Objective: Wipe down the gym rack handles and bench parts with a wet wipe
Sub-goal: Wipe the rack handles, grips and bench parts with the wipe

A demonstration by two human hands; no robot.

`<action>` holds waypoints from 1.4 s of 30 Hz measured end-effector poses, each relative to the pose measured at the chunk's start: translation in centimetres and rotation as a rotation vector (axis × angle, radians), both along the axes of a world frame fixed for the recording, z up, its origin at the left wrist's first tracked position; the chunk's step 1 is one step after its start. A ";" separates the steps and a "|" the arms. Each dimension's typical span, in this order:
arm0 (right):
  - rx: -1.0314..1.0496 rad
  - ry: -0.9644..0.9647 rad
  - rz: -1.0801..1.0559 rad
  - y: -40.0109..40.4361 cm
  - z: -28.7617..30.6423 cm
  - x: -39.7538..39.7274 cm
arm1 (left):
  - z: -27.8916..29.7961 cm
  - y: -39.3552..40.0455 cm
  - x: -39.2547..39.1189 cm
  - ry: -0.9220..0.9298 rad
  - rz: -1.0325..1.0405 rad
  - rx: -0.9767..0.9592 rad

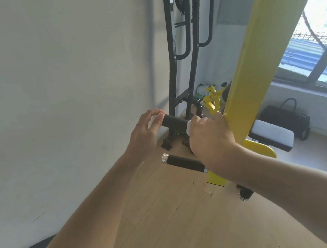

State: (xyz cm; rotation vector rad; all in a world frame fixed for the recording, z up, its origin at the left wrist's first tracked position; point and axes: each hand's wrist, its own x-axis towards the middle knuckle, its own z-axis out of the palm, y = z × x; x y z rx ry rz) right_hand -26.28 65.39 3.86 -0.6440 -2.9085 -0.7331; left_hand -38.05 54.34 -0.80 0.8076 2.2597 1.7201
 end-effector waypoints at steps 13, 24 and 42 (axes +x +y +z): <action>-0.054 0.051 0.002 -0.4 0.1 -1.0 | 0.7 -0.3 -0.3 0.024 -0.059 -0.080; -0.225 0.204 0.268 -0.5 -1.8 -5.2 | 0.6 -0.4 -0.8 0.080 -0.081 -0.117; -0.402 0.131 0.236 0.5 -0.4 -2.6 | 1.0 -0.7 -2.2 0.203 -0.108 -0.099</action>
